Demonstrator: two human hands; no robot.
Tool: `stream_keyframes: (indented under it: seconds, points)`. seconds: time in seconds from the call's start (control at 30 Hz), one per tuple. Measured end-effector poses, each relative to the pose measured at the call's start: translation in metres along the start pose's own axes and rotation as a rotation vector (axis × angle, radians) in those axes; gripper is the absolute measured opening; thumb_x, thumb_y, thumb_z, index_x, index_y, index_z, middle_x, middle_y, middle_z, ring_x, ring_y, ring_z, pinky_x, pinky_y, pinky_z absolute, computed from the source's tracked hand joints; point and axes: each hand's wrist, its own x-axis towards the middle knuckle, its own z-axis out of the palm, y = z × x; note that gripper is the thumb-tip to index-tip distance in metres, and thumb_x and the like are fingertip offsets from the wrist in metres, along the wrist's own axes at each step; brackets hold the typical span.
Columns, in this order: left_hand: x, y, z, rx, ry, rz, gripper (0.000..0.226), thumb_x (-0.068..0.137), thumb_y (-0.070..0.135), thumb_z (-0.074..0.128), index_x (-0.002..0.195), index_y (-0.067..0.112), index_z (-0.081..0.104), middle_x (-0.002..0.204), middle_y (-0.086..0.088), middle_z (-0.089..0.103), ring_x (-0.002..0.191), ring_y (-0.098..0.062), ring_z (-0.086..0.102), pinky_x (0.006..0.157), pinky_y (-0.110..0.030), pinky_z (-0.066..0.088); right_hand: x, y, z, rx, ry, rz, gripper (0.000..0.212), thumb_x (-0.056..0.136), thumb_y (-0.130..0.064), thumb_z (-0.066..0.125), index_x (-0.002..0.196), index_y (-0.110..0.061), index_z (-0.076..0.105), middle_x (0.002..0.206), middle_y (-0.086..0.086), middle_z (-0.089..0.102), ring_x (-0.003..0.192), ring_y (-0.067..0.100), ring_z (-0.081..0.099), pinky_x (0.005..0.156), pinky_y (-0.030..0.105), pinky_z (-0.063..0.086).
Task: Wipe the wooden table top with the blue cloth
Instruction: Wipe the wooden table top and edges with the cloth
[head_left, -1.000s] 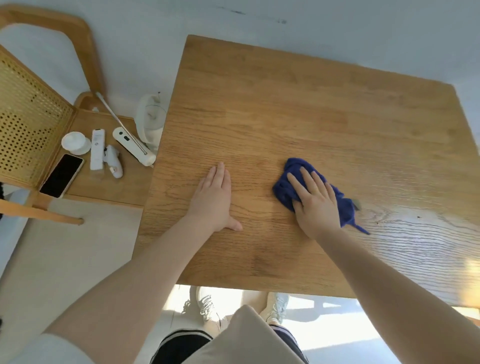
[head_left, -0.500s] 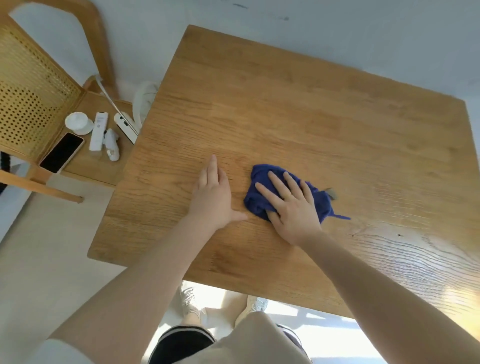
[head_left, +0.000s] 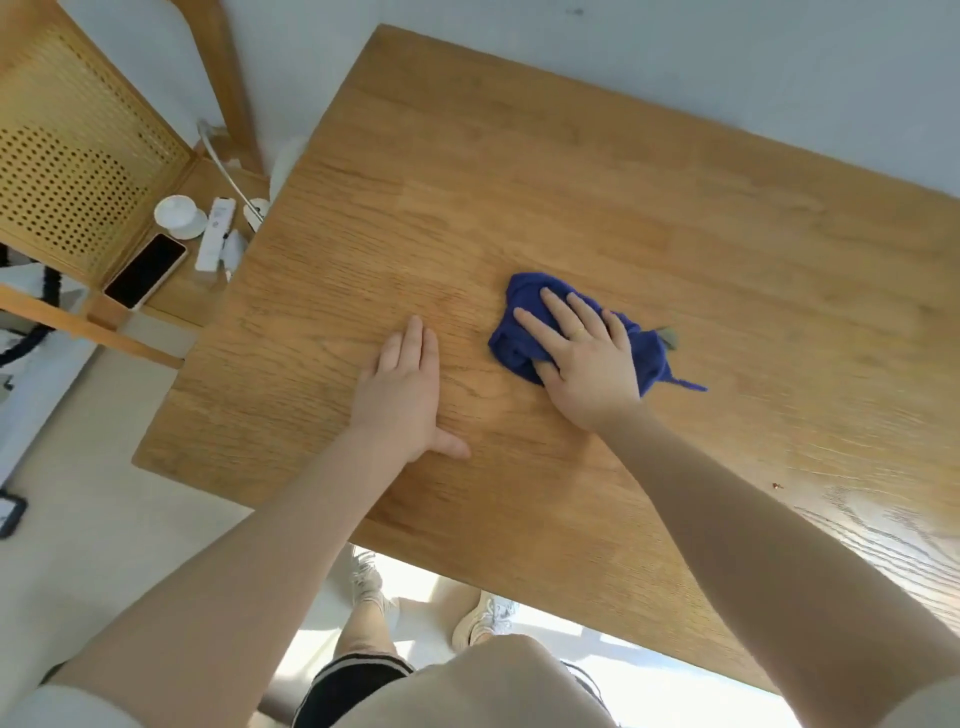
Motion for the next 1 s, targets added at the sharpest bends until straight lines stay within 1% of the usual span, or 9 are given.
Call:
stream_keyframes:
  seconds: [0.17,0.33,0.43,0.57,0.7,0.77,0.83,0.93,1.0]
  points:
    - [-0.002,0.003,-0.003,-0.003,0.002,-0.017,0.137,0.058,0.067,0.071,0.146,0.009,-0.016,0.155,-0.007,-0.024,0.145,-0.022,-0.01,0.116,-0.038,0.007,-0.027,0.017,-0.003,0.003,-0.06,-0.207,0.052,0.086,-0.038,0.028,0.137,-0.038,0.038,0.148,0.001,0.037,0.135,0.031,0.035,0.106,0.052,0.025]
    - [-0.001,0.008,-0.001,0.014,-0.008,-0.043,0.137,0.058,0.063,0.073,0.146,0.009,-0.018,0.154,-0.007,-0.025,0.145,-0.022,-0.01,0.116,-0.038,0.007,0.033,0.028,-0.01,0.013,0.001,0.101,0.046,0.096,-0.035,0.035,0.141,-0.041,0.029,0.154,-0.001,0.022,0.142,0.025,0.017,0.112,0.047,0.014]
    - [-0.001,0.006,-0.001,0.028,0.008,-0.058,0.137,0.058,0.063,0.073,0.147,0.01,-0.015,0.155,-0.006,-0.022,0.145,-0.023,-0.007,0.116,-0.038,0.01,0.036,0.016,-0.012,0.018,0.001,0.154,0.047,0.097,-0.034,0.034,0.142,-0.04,0.023,0.156,-0.001,0.016,0.143,0.024,0.011,0.114,0.046,0.009]
    - [-0.003,0.008,-0.003,0.013,0.005,-0.07,0.134,0.06,0.062,0.073,0.147,0.011,-0.015,0.155,-0.004,-0.023,0.145,-0.022,-0.009,0.116,-0.038,0.01,-0.035,-0.004,0.003,0.018,-0.032,-0.039,0.048,0.094,-0.035,0.036,0.141,-0.04,0.027,0.155,-0.001,0.022,0.142,0.026,0.018,0.113,0.046,0.011]
    - [-0.007,0.013,-0.006,0.015,-0.018,-0.084,0.13,0.065,0.059,0.072,0.147,0.01,-0.016,0.153,-0.008,-0.028,0.144,-0.023,-0.013,0.117,-0.038,0.005,-0.066,0.001,0.006,0.015,-0.041,-0.156,0.049,0.088,-0.038,0.032,0.136,-0.037,0.04,0.147,0.002,0.039,0.133,0.031,0.037,0.107,0.051,0.026]
    - [-0.01,0.018,-0.006,0.056,0.034,-0.063,0.127,0.067,0.057,0.072,0.147,0.011,-0.015,0.152,-0.011,-0.03,0.143,-0.024,-0.016,0.117,-0.038,0.002,-0.05,0.012,0.002,-0.01,-0.039,-0.141,0.046,0.092,-0.038,0.035,0.139,-0.039,0.034,0.151,0.0,0.031,0.138,0.029,0.029,0.109,0.05,0.021]
    - [-0.011,0.022,-0.005,0.097,0.078,0.009,0.123,0.07,0.05,0.073,0.147,0.012,-0.016,0.151,-0.01,-0.031,0.143,-0.023,-0.018,0.116,-0.038,0.0,-0.026,0.024,-0.002,0.003,-0.019,-0.009,0.046,0.097,-0.039,0.035,0.141,-0.041,0.026,0.155,-0.002,0.021,0.142,0.026,0.017,0.112,0.048,0.013]
    - [-0.011,0.028,-0.002,0.076,0.044,0.145,0.116,0.076,0.041,0.072,0.147,0.013,-0.014,0.152,-0.007,-0.029,0.143,-0.021,-0.019,0.116,-0.036,-0.001,0.007,0.041,-0.012,-0.009,-0.031,0.106,0.044,0.099,-0.041,0.029,0.142,-0.044,0.02,0.157,-0.003,0.013,0.143,0.023,0.009,0.113,0.045,0.008]
    - [-0.009,0.033,-0.006,0.041,-0.009,0.207,0.114,0.076,0.048,0.069,0.147,0.012,-0.013,0.153,-0.005,-0.027,0.143,-0.02,-0.018,0.116,-0.036,-0.001,0.009,0.044,-0.019,0.007,-0.058,0.08,0.044,0.099,-0.04,0.029,0.142,-0.043,0.021,0.157,-0.004,0.012,0.144,0.023,0.008,0.114,0.044,0.007]
